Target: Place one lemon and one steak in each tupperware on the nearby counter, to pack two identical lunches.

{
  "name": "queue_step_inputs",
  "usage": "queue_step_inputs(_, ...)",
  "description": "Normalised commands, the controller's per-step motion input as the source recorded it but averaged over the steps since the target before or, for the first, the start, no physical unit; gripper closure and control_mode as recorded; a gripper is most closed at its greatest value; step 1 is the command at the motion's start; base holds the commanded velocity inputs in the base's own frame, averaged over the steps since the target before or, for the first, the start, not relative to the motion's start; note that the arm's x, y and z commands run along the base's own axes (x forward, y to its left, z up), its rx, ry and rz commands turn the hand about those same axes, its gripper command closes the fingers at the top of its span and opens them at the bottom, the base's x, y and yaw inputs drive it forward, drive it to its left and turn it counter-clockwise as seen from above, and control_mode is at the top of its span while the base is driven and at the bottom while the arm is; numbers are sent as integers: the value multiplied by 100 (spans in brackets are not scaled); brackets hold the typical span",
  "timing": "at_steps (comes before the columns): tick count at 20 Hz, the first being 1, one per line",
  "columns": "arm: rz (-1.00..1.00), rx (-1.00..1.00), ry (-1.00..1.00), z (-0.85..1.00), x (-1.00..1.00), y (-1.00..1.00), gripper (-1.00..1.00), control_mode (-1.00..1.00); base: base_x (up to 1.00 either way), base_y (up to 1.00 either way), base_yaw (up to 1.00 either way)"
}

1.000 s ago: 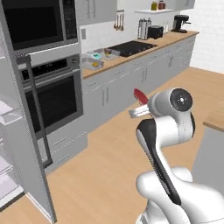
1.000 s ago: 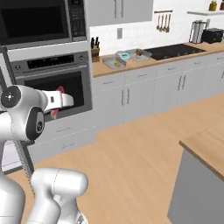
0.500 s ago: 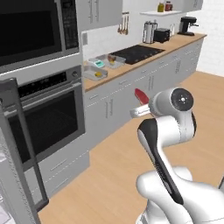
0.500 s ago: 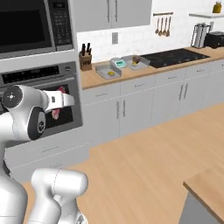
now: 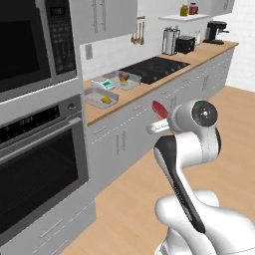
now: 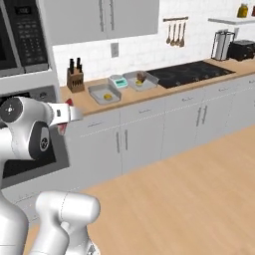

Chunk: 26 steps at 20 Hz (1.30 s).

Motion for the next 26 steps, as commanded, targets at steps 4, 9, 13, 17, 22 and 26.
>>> queue_step_inputs(4,0,0,0,0,0,0,100,100,100,-39,-9)
queue_step_inputs(9,0,0,0,0,0,0,100,100,100,-25,-1)
queue_step_inputs(13,0,0,0,0,0,0,100,100,100,-16,13)
queue_step_inputs(17,0,0,0,0,0,0,100,100,100,-23,28)
queue_step_inputs(22,0,0,0,0,0,0,100,100,100,-2,37)
queue_step_inputs(26,0,0,0,0,0,0,100,100,100,22,36)
